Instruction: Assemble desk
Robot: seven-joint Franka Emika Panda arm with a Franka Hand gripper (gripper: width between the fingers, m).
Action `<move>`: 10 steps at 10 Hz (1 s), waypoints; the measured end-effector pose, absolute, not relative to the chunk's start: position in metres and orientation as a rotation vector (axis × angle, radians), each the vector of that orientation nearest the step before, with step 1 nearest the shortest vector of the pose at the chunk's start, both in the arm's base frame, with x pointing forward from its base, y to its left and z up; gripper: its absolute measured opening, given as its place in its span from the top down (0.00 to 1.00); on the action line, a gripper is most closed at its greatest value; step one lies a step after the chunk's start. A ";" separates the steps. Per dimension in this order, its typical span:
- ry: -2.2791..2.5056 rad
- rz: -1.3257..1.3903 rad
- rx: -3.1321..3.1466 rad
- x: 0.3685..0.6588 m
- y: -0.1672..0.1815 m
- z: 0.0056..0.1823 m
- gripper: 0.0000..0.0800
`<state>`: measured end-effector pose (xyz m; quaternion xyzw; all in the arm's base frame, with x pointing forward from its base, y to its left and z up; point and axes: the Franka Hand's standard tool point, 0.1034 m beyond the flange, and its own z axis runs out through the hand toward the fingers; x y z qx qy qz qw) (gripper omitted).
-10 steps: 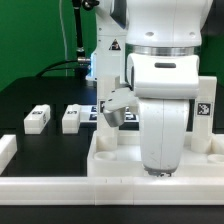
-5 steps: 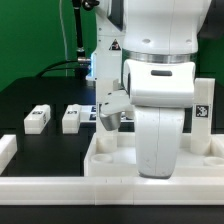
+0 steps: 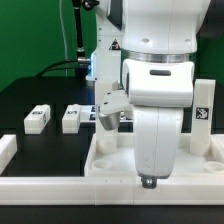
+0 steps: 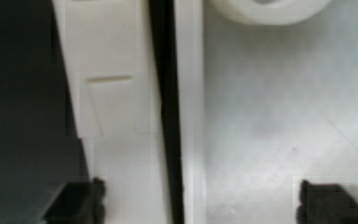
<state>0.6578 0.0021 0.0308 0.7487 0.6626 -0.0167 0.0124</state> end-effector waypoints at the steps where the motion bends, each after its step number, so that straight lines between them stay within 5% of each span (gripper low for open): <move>1: 2.065 -0.053 2.335 0.658 0.002 0.030 0.27; 3: 2.064 -0.054 2.336 0.657 0.001 0.030 0.19; 8: 2.047 -0.056 2.349 0.658 -0.001 0.034 0.19; 10: 2.000 -0.083 2.376 0.660 -0.016 0.086 0.19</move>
Offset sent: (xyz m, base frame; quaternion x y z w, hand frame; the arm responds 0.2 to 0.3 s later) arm 0.0000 0.0000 0.0000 0.0000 0.0000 0.0000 1.0000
